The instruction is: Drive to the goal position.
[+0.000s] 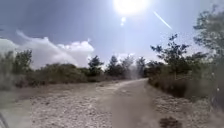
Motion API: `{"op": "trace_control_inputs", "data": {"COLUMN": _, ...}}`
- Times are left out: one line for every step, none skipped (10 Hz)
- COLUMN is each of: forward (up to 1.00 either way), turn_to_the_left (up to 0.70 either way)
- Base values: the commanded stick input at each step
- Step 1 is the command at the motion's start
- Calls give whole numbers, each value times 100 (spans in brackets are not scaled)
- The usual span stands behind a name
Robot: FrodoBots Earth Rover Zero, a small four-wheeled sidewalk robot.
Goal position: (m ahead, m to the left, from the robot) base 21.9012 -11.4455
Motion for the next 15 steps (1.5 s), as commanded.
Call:
{"op": "trace_control_inputs", "data": {"forward": 45, "turn_to_the_left": 2}}
{"op": "trace_control_inputs", "data": {"forward": 45, "turn_to_the_left": 2}}
{"op": "trace_control_inputs", "data": {"forward": 45, "turn_to_the_left": 2}}
{"op": "trace_control_inputs", "data": {"forward": 45, "turn_to_the_left": 2}}
{"op": "trace_control_inputs", "data": {"forward": 45, "turn_to_the_left": 2}}
{"op": "trace_control_inputs", "data": {"forward": 45, "turn_to_the_left": 2}}
{"op": "trace_control_inputs", "data": {"forward": 45, "turn_to_the_left": 2}}
{"op": "trace_control_inputs", "data": {"forward": 45, "turn_to_the_left": 2}}
{"op": "trace_control_inputs", "data": {"forward": 45, "turn_to_the_left": 2}}
{"op": "trace_control_inputs", "data": {"forward": 45, "turn_to_the_left": 2}}
{"op": "trace_control_inputs", "data": {"forward": 45, "turn_to_the_left": 2}}
{"op": "trace_control_inputs", "data": {"forward": 45, "turn_to_the_left": 2}}
{"op": "trace_control_inputs", "data": {"forward": 45, "turn_to_the_left": 2}}
{"op": "trace_control_inputs", "data": {"forward": 45, "turn_to_the_left": 2}}
{"op": "trace_control_inputs", "data": {"forward": 45, "turn_to_the_left": 2}}
